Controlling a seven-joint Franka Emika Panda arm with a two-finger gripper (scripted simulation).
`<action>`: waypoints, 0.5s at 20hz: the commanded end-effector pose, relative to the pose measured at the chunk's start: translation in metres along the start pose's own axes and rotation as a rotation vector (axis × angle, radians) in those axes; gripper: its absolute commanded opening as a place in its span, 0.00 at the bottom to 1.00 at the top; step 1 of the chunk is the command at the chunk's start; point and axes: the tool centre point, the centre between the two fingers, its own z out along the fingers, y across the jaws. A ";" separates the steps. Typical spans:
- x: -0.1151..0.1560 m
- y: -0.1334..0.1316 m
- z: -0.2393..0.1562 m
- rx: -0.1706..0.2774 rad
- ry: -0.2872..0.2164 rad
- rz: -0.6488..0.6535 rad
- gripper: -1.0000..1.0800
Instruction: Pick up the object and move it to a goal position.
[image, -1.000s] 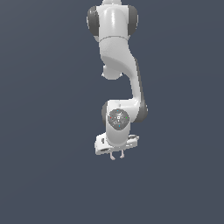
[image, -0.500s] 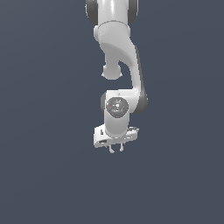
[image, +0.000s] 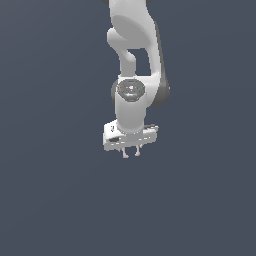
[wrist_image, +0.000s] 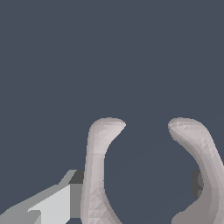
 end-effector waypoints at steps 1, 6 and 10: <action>-0.012 0.000 -0.020 0.000 0.000 0.000 0.00; -0.036 0.000 -0.062 0.000 0.000 0.000 0.00; -0.054 0.000 -0.095 0.000 0.000 0.000 0.00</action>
